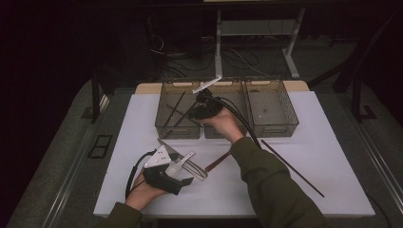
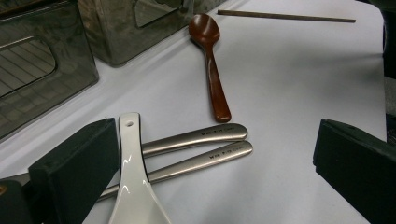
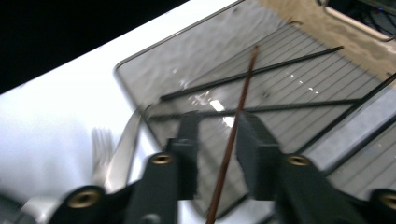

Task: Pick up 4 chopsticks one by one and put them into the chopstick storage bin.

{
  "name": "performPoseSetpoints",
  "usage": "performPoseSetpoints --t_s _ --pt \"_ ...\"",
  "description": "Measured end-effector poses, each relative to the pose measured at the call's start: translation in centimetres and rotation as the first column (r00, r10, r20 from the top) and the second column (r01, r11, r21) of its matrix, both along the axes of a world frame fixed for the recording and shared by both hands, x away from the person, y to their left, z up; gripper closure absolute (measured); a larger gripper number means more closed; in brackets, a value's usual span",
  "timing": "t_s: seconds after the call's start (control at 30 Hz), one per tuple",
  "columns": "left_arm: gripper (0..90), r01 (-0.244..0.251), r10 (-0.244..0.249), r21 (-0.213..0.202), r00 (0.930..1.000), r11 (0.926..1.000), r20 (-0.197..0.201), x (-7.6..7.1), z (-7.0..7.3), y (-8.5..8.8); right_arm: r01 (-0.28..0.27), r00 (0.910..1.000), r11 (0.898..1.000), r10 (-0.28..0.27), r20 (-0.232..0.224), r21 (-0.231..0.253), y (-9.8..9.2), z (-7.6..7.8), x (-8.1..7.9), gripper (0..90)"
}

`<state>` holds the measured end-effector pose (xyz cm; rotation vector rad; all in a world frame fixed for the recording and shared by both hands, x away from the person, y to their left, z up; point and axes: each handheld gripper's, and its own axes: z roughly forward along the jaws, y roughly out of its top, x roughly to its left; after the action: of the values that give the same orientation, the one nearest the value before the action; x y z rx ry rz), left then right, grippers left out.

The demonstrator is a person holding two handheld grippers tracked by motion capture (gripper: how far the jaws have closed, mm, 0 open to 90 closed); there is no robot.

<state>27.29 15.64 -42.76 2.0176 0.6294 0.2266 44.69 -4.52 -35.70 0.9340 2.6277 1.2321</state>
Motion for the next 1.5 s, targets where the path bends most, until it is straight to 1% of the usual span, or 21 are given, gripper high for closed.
performPoseSetpoints --t_s 0.1,0.17,0.2,0.3,0.4,0.57,0.67,0.83,0.97,1.23,1.4,1.5 --pt "0.0 0.0 0.0 0.007 1.0 1.0 0.004 0.0 0.0 0.0 -0.024 0.9997 1.0 0.024 0.007 -0.013 -0.9 0.1 -1.1 82.6" --pt "0.0 -0.003 0.003 0.002 1.0 1.0 -0.001 0.0 0.0 0.0 -0.031 0.9995 0.999 0.031 0.008 -0.011 -1.7 0.1 -1.7 87.9" --pt "0.0 -0.001 0.001 0.005 1.0 1.0 0.003 0.0 0.0 0.0 -0.034 0.9994 0.999 0.034 0.005 -0.009 -2.1 0.1 -1.9 88.8" --pt "0.0 -0.006 0.006 0.001 1.0 1.0 -0.001 0.0 0.0 0.0 -0.045 0.999 0.999 0.045 -0.004 -0.015 -3.0 0.0 -2.6 88.9" --pt "0.0 -0.004 0.004 0.006 1.0 1.0 0.002 0.0 0.0 0.0 -0.046 0.999 0.999 0.046 -0.002 -0.023 -3.6 -0.2 -3.1 88.9" --pt "0.0 -0.004 0.004 0.008 1.0 1.0 0.001 0.0 -0.1 0.0 -0.042 0.999 0.999 0.042 -0.017 -0.031 -4.1 -0.9 -3.3 88.9" --pt "0.0 -0.003 0.003 0.01 1.0 0.9999 0.0 0.0 -0.1 0.0 -0.043 0.9988 0.998 0.042 -0.023 -0.034 -4.0 -1.4 -3.2 88.9" --pt "0.0 -0.003 0.003 0.013 1.0 0.9999 0.001 0.0 0.0 0.0 -0.041 0.999 0.999 0.041 -0.018 -0.031 -3.5 -1.6 -3.1 89.0" --pt "0.0 -0.004 0.004 0.006 1.0 1.0 0.001 0.0 -0.1 0.0 -0.043 0.9989 0.999 0.043 -0.02 -0.027 -3.1 -1.9 -2.8 89.0" --pt "0.0 -0.002 0.002 0.007 1.0 1.0 0.001 0.0 0.0 0.0 -0.045 0.9988 0.999 0.044 -0.022 -0.023 -2.3 -1.7 -2.3 89.0" --pt "0.0 -0.003 0.003 0.002 1.0 1.0 0.003 0.0 0.0 -0.1 -0.041 0.999 0.999 0.04 -0.019 -0.027 -1.7 -1.6 -1.9 89.0" --pt "0.0 0.0 0.0 0.007 1.0 1.0 0.004 0.0 0.0 0.0 -0.037 0.9991 0.999 0.036 -0.021 -0.031 -1.4 -1.7 -1.7 89.1"
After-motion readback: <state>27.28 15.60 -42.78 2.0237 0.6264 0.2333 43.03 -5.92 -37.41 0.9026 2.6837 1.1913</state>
